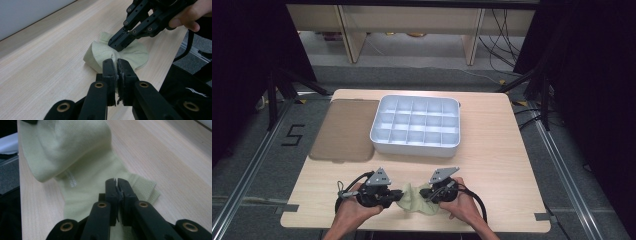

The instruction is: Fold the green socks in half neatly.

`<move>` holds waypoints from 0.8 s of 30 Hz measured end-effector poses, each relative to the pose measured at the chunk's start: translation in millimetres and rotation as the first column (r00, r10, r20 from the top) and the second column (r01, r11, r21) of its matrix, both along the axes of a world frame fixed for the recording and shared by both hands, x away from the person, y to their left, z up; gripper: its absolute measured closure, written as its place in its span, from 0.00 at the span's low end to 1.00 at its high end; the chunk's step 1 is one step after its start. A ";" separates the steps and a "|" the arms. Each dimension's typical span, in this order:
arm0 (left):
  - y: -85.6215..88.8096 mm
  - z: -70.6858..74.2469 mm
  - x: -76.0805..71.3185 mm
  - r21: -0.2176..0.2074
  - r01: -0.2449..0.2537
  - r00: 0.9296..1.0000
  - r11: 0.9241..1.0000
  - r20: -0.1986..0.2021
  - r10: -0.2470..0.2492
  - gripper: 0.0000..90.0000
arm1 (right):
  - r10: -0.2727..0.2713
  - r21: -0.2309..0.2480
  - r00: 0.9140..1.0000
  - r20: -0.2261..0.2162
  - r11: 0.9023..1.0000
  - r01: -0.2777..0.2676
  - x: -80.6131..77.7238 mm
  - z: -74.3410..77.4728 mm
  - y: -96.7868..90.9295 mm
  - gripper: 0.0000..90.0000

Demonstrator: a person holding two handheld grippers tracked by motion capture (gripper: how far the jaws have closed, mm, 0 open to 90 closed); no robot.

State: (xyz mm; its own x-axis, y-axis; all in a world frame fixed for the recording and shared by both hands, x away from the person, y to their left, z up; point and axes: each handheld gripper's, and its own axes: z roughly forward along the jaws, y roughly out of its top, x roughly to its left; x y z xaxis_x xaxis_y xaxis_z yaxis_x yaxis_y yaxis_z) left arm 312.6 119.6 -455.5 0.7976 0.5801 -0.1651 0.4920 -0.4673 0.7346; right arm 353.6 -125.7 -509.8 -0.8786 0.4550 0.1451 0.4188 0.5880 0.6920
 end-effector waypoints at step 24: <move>-27.8 4.6 11.6 0.002 0.051 0.999 0.999 -0.011 -0.051 0.94 | -0.037 -0.010 0.999 -0.034 0.999 0.037 0.0 6.4 -35.3 0.98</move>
